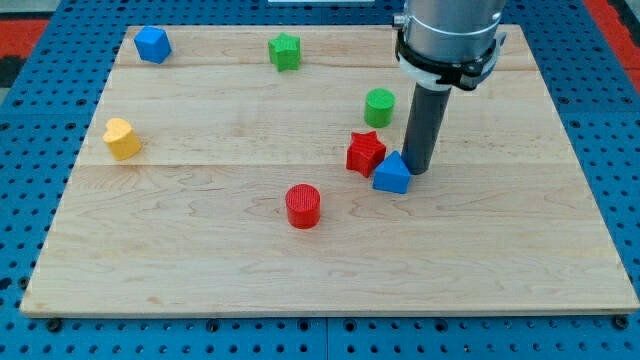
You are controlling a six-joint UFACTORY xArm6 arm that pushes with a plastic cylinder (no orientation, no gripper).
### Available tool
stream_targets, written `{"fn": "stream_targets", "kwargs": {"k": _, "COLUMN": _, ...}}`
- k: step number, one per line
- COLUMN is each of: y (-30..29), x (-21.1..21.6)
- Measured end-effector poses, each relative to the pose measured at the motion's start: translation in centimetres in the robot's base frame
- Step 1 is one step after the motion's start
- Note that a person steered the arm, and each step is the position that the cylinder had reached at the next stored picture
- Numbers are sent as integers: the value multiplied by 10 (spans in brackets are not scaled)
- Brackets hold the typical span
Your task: Push the red circle diagonally to the red star
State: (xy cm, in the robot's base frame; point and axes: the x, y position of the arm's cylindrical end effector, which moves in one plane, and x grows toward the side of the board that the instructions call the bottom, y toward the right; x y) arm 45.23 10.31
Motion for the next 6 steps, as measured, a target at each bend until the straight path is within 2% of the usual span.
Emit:
{"fn": "stream_targets", "kwargs": {"k": 1, "y": 5, "x": 25}}
{"fn": "stream_targets", "kwargs": {"k": 2, "y": -9, "x": 94}}
{"fn": "stream_targets", "kwargs": {"k": 3, "y": -71, "x": 84}}
{"fn": "stream_targets", "kwargs": {"k": 4, "y": -82, "x": 40}}
{"fn": "stream_targets", "kwargs": {"k": 5, "y": -134, "x": 42}}
{"fn": "stream_targets", "kwargs": {"k": 6, "y": -144, "x": 73}}
